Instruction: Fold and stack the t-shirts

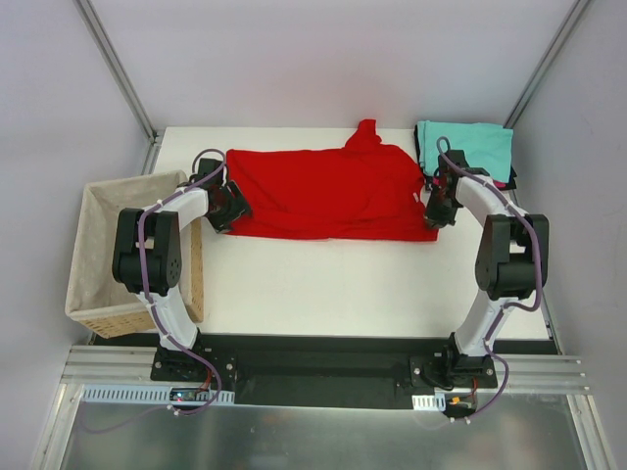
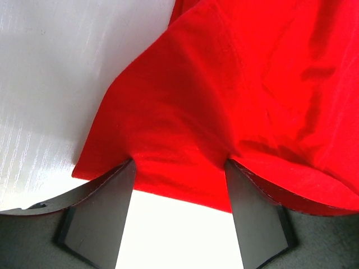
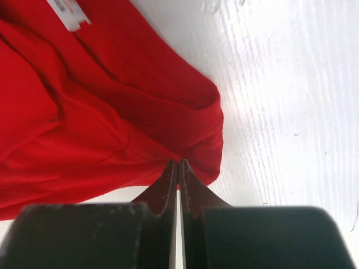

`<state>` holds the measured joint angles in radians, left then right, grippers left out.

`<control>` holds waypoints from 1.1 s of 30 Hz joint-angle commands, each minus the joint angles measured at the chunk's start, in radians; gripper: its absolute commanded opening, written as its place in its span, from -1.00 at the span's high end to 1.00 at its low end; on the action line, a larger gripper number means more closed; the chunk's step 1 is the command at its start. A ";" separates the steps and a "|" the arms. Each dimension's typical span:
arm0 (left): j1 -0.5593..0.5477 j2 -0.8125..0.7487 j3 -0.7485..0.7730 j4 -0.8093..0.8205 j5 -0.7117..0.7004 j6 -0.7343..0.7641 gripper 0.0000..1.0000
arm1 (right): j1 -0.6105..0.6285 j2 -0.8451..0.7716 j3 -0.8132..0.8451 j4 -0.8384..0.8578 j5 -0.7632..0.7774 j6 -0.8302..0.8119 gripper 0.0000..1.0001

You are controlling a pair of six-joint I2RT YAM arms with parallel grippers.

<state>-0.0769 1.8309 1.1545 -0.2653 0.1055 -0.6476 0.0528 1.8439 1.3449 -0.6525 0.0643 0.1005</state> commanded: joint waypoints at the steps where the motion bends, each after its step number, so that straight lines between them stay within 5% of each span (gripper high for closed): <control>1: 0.011 0.039 -0.035 -0.022 -0.006 0.000 -0.32 | -0.024 -0.002 0.086 -0.044 0.048 0.024 0.99; 33: 0.014 0.028 -0.049 -0.020 -0.012 -0.007 -0.32 | -0.019 0.164 0.290 -0.127 0.051 0.016 0.99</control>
<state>-0.0765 1.8305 1.1492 -0.2539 0.1051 -0.6479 0.0376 1.9873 1.5608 -0.7357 0.0822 0.1127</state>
